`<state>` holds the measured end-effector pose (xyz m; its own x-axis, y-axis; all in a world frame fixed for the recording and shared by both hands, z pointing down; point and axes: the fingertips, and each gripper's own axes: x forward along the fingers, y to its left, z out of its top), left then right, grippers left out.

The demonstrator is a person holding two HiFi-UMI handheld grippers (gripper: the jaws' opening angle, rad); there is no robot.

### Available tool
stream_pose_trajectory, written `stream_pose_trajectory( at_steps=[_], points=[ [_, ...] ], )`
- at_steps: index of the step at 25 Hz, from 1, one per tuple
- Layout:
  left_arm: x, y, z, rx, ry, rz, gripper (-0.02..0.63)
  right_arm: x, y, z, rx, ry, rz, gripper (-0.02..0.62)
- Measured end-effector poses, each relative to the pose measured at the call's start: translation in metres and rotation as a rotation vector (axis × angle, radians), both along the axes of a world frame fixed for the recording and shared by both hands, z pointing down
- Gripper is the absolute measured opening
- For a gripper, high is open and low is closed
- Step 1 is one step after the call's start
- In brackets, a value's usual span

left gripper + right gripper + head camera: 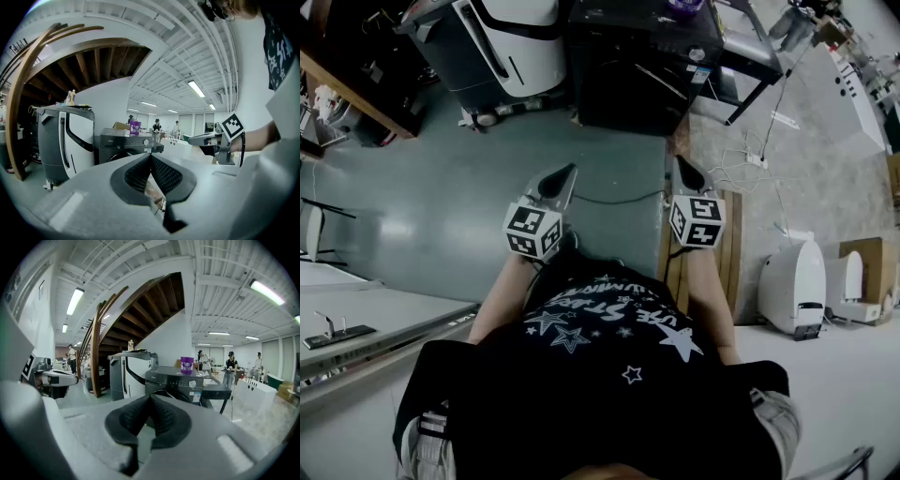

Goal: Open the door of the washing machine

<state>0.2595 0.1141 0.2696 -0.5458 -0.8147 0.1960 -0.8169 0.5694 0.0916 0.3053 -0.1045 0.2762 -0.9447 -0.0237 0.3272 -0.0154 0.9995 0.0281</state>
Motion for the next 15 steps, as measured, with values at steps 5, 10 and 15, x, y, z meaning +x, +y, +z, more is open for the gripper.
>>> stream_pose_trajectory(
  at_steps=[5, 10, 15],
  points=[
    [-0.009, -0.002, 0.003, -0.006, -0.008, -0.008, 0.011, -0.01, -0.004, 0.003, -0.002, -0.009, 0.002, 0.005],
    [-0.011, -0.006, 0.009, -0.025, 0.004, 0.003, 0.011, -0.014, -0.008, 0.005, -0.016, -0.016, 0.014, 0.005],
    [-0.014, -0.014, 0.02, -0.055, 0.029, 0.016, 0.011, -0.013, -0.019, 0.012, -0.041, -0.016, 0.041, 0.005]
  ],
)
